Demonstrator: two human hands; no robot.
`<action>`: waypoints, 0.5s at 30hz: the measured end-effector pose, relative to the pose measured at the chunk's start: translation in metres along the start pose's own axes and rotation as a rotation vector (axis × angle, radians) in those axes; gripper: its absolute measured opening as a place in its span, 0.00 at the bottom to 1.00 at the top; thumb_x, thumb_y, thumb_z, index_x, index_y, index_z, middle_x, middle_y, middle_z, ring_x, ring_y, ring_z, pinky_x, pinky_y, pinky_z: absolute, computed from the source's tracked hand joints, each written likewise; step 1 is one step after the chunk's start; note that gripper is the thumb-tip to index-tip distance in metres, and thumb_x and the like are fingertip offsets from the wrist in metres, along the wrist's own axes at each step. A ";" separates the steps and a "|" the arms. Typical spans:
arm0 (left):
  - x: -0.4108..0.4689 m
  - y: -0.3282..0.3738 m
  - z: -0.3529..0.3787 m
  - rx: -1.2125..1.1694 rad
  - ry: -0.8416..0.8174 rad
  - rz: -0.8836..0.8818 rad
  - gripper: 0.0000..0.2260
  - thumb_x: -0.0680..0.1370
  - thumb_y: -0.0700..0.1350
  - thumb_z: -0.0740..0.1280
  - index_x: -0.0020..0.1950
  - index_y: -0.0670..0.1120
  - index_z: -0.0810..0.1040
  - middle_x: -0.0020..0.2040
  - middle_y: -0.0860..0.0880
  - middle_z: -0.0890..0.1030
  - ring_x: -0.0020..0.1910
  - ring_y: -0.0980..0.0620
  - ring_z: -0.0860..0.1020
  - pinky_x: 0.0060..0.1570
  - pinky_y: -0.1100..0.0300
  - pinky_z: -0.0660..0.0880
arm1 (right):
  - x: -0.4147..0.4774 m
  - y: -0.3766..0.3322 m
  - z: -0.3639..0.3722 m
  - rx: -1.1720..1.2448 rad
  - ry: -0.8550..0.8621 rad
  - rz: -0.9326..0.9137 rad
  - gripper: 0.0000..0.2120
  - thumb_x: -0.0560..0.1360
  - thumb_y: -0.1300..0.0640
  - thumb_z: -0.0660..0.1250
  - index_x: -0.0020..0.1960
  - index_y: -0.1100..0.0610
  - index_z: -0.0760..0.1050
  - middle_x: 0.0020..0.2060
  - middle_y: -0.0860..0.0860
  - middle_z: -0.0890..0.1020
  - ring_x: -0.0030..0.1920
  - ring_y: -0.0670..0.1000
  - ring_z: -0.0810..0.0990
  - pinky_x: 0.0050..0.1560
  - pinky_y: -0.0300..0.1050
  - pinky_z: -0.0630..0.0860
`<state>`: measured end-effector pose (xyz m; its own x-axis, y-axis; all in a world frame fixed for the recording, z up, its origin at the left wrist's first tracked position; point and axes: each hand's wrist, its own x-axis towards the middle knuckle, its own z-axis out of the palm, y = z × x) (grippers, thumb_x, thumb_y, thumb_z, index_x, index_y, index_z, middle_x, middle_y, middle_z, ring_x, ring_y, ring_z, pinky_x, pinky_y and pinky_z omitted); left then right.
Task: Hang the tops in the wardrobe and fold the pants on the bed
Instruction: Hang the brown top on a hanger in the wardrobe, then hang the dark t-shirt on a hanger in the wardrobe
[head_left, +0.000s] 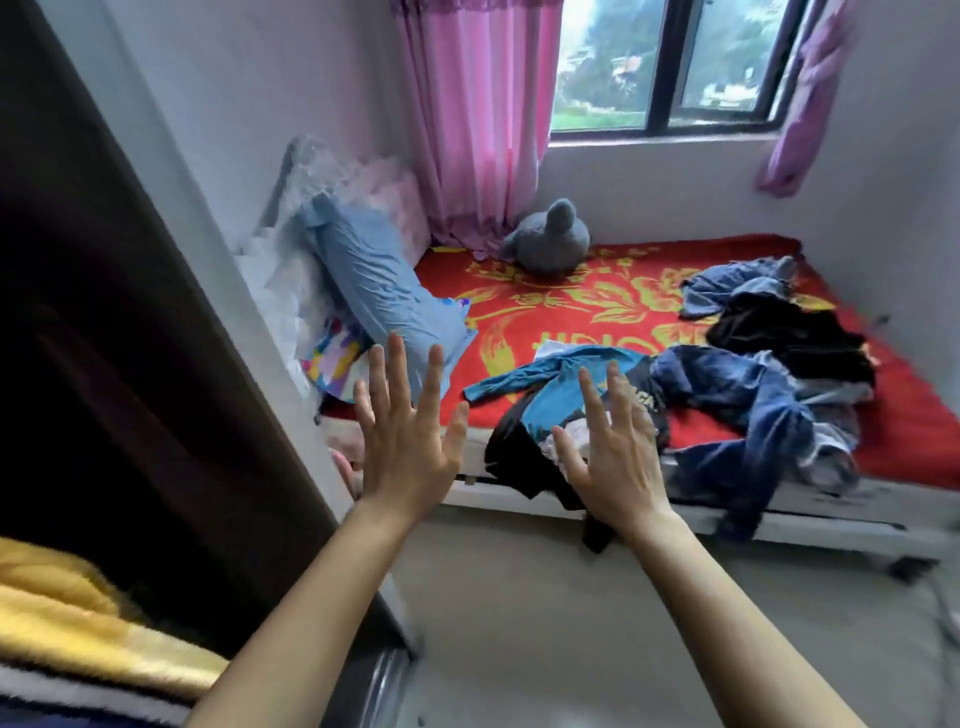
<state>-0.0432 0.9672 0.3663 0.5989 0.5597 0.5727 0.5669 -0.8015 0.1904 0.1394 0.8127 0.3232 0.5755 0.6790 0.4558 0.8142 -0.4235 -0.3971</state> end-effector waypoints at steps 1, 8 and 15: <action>0.007 0.021 0.013 -0.009 -0.015 0.005 0.31 0.81 0.59 0.54 0.81 0.50 0.52 0.81 0.42 0.43 0.80 0.40 0.43 0.74 0.36 0.46 | 0.000 0.023 -0.011 -0.007 -0.002 0.018 0.37 0.79 0.43 0.64 0.82 0.52 0.52 0.81 0.58 0.50 0.80 0.61 0.52 0.77 0.61 0.55; 0.054 0.167 0.107 -0.027 -0.167 0.101 0.31 0.81 0.60 0.53 0.81 0.50 0.52 0.81 0.41 0.44 0.80 0.39 0.43 0.73 0.33 0.47 | 0.015 0.184 -0.079 -0.100 0.016 0.137 0.39 0.79 0.41 0.64 0.82 0.52 0.50 0.81 0.58 0.49 0.80 0.60 0.49 0.78 0.62 0.52; 0.107 0.226 0.173 -0.024 -0.203 0.133 0.32 0.80 0.61 0.52 0.81 0.50 0.51 0.80 0.44 0.37 0.79 0.43 0.38 0.74 0.35 0.43 | 0.060 0.274 -0.085 -0.086 -0.040 0.228 0.40 0.79 0.40 0.62 0.82 0.51 0.46 0.81 0.56 0.47 0.81 0.57 0.46 0.79 0.60 0.50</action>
<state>0.2474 0.8823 0.3327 0.7700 0.4778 0.4228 0.4635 -0.8743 0.1439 0.4031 0.6865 0.3093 0.7433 0.5821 0.3295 0.6678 -0.6171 -0.4161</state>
